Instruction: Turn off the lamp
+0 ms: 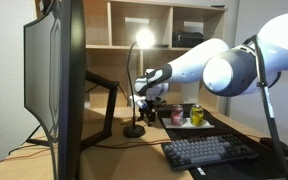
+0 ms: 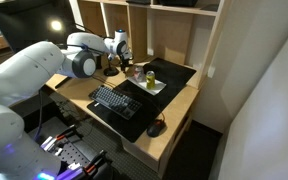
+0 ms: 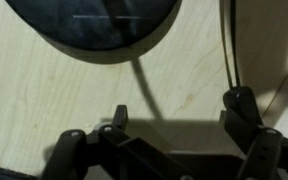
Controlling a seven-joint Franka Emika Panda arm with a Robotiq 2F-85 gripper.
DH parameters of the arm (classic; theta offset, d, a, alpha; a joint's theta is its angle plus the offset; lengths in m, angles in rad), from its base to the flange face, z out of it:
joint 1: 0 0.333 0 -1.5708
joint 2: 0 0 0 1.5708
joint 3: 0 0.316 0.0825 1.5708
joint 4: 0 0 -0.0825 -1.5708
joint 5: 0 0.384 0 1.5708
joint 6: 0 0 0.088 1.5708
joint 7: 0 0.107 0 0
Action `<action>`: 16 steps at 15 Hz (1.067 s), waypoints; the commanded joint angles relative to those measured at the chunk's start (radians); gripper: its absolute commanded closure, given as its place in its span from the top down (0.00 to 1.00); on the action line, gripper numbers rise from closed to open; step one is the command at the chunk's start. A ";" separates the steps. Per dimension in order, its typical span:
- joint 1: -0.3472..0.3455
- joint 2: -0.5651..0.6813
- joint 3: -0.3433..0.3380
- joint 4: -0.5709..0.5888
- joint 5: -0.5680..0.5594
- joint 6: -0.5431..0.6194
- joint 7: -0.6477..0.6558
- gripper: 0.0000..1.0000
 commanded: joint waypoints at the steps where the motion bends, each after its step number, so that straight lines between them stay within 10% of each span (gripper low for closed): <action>1: 0.014 0.045 -0.020 0.048 -0.014 0.023 0.029 1.00; 16: 0.010 0.022 -0.024 0.094 0.002 -0.016 0.044 1.00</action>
